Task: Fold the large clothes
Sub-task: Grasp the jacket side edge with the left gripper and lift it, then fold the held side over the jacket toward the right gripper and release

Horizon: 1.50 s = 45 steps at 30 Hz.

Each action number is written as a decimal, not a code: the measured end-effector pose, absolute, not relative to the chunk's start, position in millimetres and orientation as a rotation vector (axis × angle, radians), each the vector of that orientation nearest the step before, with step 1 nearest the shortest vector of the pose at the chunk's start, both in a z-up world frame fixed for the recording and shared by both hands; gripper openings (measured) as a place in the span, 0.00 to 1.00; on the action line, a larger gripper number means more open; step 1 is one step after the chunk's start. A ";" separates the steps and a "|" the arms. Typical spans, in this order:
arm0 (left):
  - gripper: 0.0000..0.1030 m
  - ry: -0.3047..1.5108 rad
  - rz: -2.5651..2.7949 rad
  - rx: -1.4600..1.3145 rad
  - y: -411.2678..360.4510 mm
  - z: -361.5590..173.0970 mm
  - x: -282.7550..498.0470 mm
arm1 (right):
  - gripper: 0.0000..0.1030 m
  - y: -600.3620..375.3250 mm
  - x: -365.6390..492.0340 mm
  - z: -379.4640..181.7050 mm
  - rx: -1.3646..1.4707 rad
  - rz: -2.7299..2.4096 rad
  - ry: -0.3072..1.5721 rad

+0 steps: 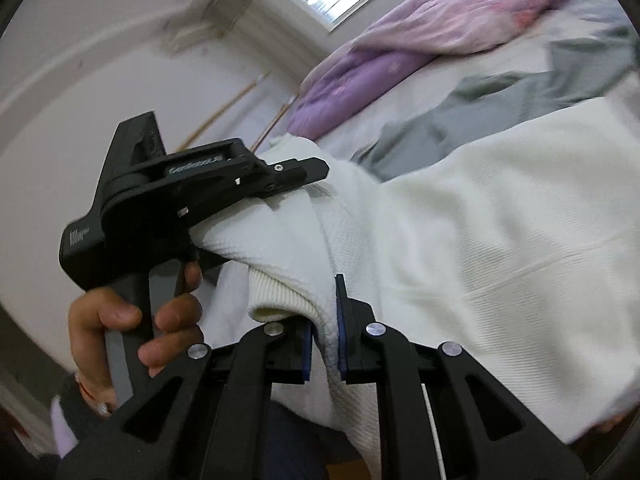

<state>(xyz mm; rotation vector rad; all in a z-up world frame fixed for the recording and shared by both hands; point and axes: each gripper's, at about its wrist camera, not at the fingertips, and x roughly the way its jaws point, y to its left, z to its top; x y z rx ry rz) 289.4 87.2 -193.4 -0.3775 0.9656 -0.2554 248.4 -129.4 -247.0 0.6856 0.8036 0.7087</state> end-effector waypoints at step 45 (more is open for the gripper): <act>0.96 1.140 -0.215 -0.306 5.4 -278.1 349.6 | 0.15 -316.8 223.4 -352.2 0.935 0.119 1.094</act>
